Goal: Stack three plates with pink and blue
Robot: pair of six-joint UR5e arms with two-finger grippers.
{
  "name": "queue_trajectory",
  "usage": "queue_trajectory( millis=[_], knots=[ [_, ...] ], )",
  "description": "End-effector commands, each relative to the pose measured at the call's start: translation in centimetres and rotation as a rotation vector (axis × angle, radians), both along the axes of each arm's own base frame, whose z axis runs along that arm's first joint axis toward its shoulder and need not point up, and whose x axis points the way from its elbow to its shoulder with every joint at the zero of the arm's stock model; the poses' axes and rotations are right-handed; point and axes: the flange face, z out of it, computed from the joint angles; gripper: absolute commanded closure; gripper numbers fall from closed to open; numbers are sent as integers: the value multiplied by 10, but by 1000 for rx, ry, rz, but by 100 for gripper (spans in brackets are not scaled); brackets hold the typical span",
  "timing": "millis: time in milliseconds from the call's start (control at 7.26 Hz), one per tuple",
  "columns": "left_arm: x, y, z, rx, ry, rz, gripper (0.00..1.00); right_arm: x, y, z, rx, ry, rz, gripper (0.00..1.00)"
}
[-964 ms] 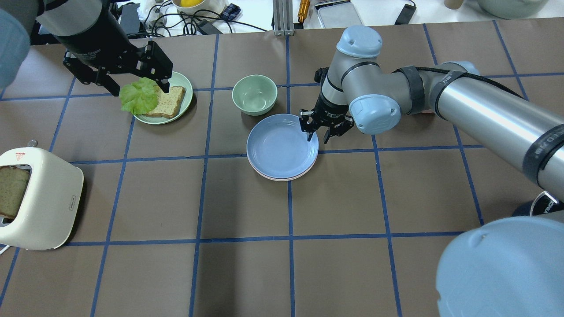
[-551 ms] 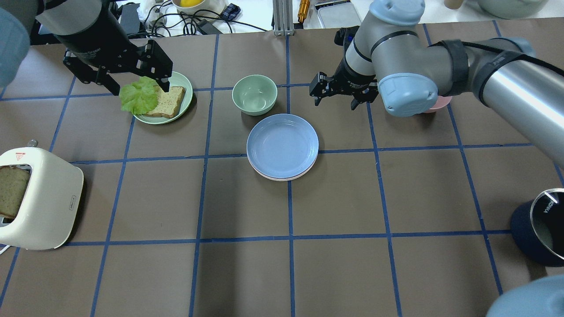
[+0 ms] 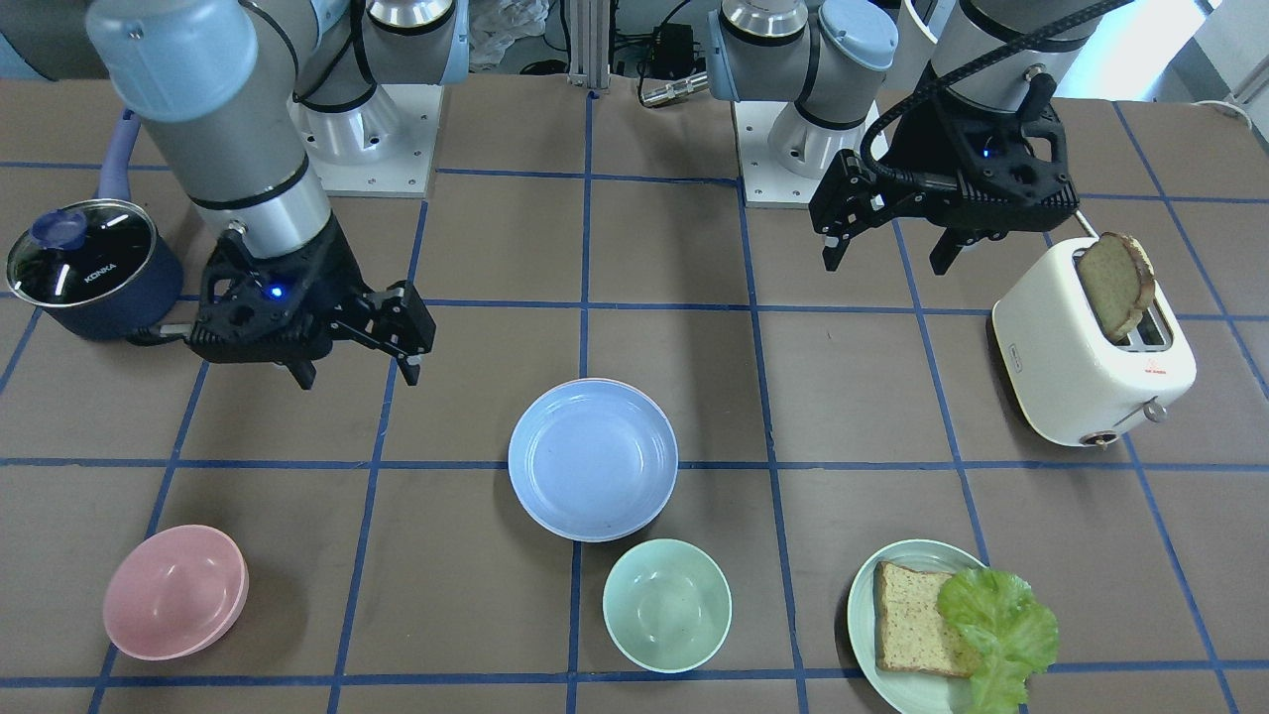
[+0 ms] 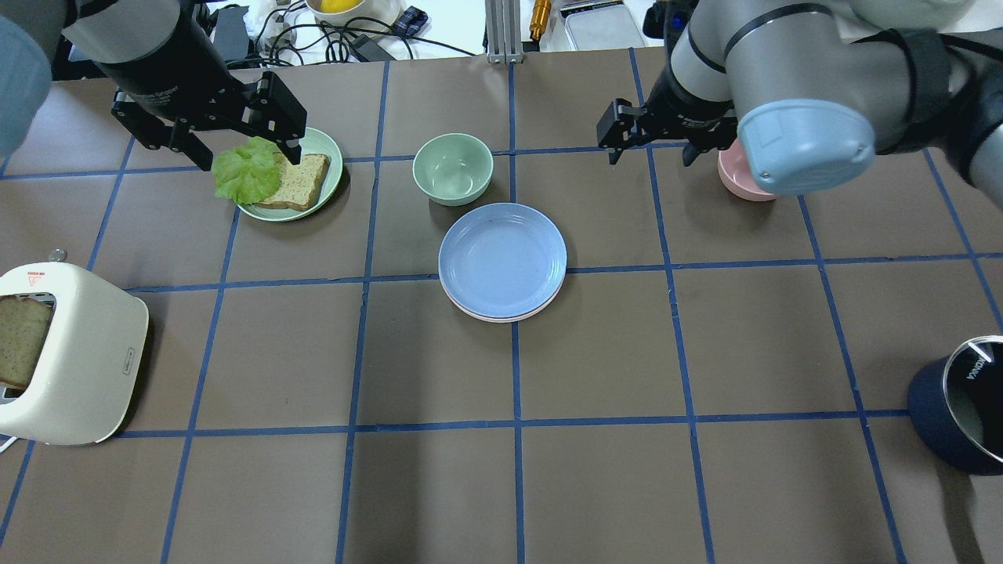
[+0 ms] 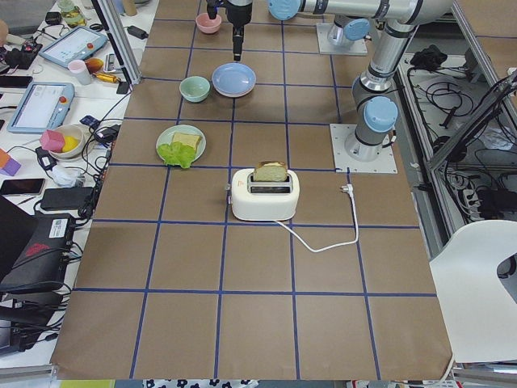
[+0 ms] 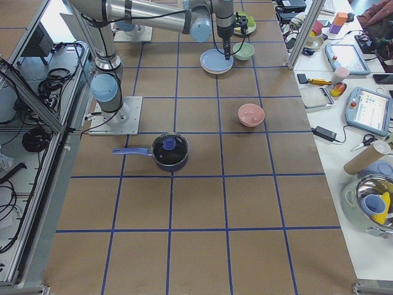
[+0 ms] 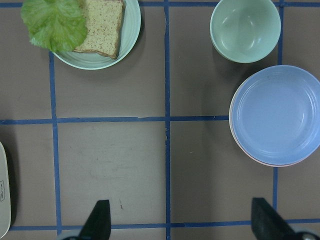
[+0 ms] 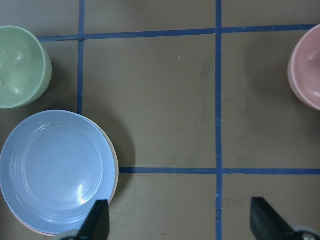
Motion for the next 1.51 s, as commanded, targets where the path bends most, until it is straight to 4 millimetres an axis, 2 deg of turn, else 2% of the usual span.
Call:
queue_trajectory(
  millis=[0,138,275,688,1377],
  knots=[
    [0,0,0,0,0,0,0,-20,36,28,92,43,2,0],
    [0,0,0,0,0,0,0,-24,55,44,99,73,-2,0],
    [0,0,1,-1,1,2,0,-24,65,47,139,74,0,0],
    [0,0,1,-1,1,2,0,-22,74,71,199,63,4,0],
    [0,0,1,-1,1,3,0,-16,73,62,219,28,40,0]
  ],
)
